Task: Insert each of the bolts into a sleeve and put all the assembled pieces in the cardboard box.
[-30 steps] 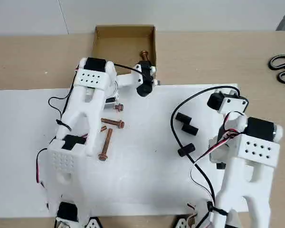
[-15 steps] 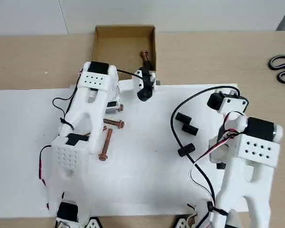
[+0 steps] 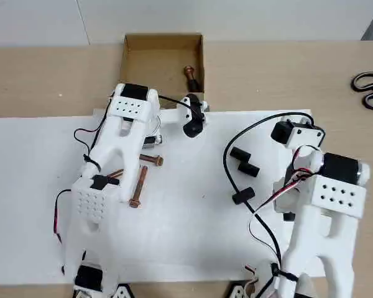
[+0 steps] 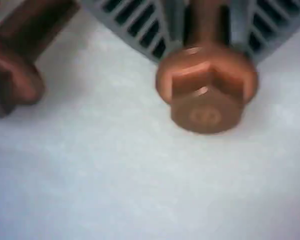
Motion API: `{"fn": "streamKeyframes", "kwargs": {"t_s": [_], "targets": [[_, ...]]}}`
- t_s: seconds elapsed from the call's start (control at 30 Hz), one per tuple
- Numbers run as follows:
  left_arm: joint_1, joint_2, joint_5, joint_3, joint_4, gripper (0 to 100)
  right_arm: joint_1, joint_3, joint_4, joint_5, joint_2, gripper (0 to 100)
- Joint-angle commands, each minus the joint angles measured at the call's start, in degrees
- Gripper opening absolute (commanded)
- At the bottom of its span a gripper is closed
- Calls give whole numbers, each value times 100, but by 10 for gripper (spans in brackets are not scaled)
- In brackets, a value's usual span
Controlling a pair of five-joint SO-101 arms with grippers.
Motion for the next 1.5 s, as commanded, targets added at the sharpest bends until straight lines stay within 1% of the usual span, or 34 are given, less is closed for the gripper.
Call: {"fn": "streamKeyframes", "kwargs": {"t_s": [0.0,0.07,0.13,0.23,0.27,0.4,0.53,0.7,0.87,0.93,1.03,1.07,1.3,1.47], "targets": [[132,35,18,-127,-26,5,4,-26,4,44,-119,4],[132,26,18,-180,88,5,4,-26,4,44,-127,4],[114,26,18,-444,413,5,4,-26,4,44,-145,4],[79,26,18,-1235,1108,5,4,-35,4,44,-154,4],[70,26,62,-1499,1196,5,4,-44,13,44,-154,4],[0,-97,659,-2255,1169,5,4,-79,57,44,-163,4],[9,-633,1398,-2290,1169,5,4,-316,171,9,-163,4],[9,-1582,2338,-1745,1169,5,-163,-571,215,9,-268,4],[9,-2857,3288,-637,1169,5,-532,-554,215,53,-1305,4],[18,-3367,3771,-127,1169,5,-576,-536,215,97,-1745,5],[18,-4097,4668,646,1169,5,-558,-378,207,360,-2123,4],[18,-4316,4853,884,1169,5,-549,-308,207,360,-2229,4],[105,-5916,5697,2114,1169,5,-462,-229,163,343,-2668,4],[563,-7226,5776,2914,1020,5,-479,-167,75,334,-3310,4]]}}
